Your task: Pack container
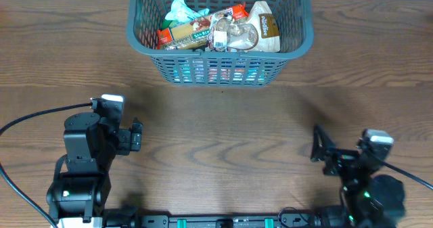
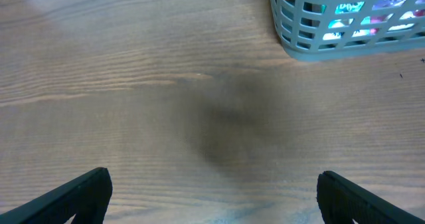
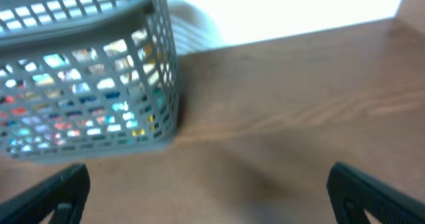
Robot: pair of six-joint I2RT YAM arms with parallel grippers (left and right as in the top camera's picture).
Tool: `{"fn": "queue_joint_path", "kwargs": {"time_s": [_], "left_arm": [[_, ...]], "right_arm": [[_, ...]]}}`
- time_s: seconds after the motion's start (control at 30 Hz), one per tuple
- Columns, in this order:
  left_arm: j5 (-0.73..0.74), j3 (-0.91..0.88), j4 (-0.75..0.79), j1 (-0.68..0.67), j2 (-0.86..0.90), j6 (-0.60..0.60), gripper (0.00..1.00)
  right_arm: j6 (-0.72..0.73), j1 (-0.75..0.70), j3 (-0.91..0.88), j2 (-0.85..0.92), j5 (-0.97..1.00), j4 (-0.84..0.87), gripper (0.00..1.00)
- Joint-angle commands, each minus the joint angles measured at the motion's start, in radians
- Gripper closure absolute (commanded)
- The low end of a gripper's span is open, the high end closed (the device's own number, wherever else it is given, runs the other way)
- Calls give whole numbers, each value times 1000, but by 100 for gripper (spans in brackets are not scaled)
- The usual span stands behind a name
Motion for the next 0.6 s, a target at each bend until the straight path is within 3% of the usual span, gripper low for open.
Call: {"fn": "queue_joint_path", "kwargs": {"time_s": [0.0,0.3,0.43,0.57], "left_arm": [[-12,5,0,-6,-2,17,1],[-12,5,0,-6,-2,17,1],[-12,5,0,-6,-2,17,1],[-12,5,0,-6,-2,17,1]], "right_arm": [[-4,29,-152,-34,2,149,1],[-5,66,-472,-39,192,769,1],[-59,66,-509,-45,199,818,1],[-64,59,-524,-105,188,736,1]]}}
